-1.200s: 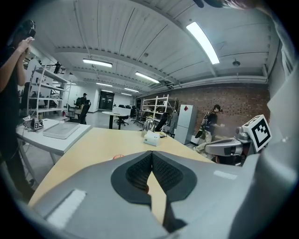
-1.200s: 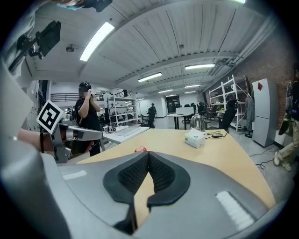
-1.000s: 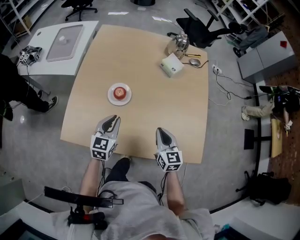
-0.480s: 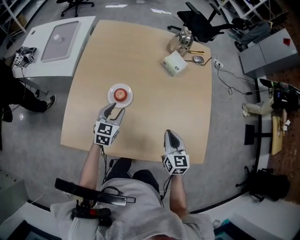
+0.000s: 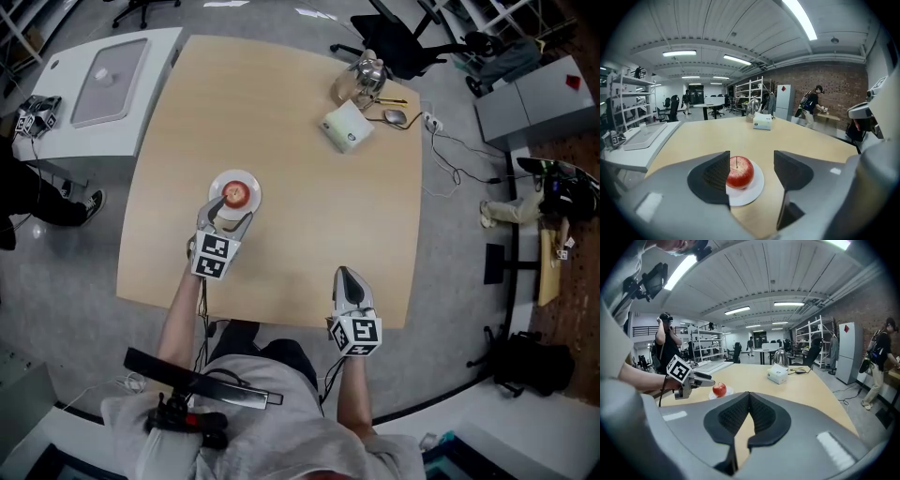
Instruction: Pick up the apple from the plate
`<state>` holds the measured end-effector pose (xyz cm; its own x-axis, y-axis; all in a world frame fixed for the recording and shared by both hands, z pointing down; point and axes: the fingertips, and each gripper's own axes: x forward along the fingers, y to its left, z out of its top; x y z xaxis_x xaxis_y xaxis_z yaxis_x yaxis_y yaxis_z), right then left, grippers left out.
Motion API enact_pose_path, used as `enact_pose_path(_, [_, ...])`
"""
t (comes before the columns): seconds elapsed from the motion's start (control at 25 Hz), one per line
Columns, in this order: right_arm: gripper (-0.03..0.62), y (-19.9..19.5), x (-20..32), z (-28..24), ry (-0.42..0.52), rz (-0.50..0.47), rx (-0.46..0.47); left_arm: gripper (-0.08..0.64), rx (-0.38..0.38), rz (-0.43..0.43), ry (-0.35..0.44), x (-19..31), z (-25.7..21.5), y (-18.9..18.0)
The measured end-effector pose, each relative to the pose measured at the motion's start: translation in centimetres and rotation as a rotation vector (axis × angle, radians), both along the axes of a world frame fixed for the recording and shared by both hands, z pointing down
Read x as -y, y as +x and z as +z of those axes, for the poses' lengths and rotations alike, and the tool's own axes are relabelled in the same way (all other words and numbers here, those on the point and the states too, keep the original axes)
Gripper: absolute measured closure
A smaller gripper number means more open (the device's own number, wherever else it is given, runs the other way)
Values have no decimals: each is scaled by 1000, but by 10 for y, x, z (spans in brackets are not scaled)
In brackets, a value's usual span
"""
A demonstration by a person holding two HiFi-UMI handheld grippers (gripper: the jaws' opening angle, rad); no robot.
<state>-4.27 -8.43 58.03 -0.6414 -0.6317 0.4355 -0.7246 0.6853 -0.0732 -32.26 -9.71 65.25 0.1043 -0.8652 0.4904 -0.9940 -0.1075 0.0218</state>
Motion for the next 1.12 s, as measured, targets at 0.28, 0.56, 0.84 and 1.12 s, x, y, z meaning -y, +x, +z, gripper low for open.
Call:
enact_pose_path(0.28, [586, 6, 7, 8, -15, 25, -23, 211, 95, 9, -55, 15, 20, -12])
enact_pose_path(0.56, [586, 8, 15, 14, -29, 41, -33, 193, 114, 7, -93, 28, 42, -20])
enact_pose_path(0.84, [586, 5, 20, 16, -40, 40, -31, 162, 90, 3, -137, 30, 59, -24])
enact_pose_path(1.12, [586, 1, 26, 22, -47, 34, -32, 161, 88, -10, -167, 35, 74, -30])
